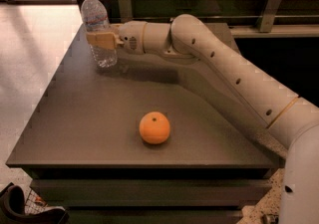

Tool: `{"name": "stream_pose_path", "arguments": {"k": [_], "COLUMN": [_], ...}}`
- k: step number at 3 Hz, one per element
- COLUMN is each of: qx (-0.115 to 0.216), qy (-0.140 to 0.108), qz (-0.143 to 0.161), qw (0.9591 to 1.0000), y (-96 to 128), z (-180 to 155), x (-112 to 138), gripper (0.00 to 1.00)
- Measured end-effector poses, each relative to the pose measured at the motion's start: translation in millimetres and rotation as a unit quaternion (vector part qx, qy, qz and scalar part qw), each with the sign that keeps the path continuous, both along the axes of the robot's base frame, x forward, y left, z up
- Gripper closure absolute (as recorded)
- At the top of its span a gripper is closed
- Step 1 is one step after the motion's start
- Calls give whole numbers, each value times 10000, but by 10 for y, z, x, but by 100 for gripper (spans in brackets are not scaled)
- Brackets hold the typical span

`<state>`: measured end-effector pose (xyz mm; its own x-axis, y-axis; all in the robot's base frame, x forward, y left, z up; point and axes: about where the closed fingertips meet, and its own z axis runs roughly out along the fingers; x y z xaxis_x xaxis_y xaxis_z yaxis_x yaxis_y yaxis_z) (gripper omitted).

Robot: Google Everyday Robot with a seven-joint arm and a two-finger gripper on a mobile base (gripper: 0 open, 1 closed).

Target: Pick water bottle

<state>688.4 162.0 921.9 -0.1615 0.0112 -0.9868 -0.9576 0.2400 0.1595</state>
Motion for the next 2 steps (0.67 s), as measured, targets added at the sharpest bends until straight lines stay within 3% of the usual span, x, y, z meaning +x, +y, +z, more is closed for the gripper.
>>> {"name": "stream_pose_path", "arguments": {"k": [1,2], "qx": [-25,-259], "qy": [-93,-242], "qz": [-19,-126], "qw": [10000,9993], "y": [27,23], "z": [-50,-93], "x": [-79,-280], "gripper": [100,100]}}
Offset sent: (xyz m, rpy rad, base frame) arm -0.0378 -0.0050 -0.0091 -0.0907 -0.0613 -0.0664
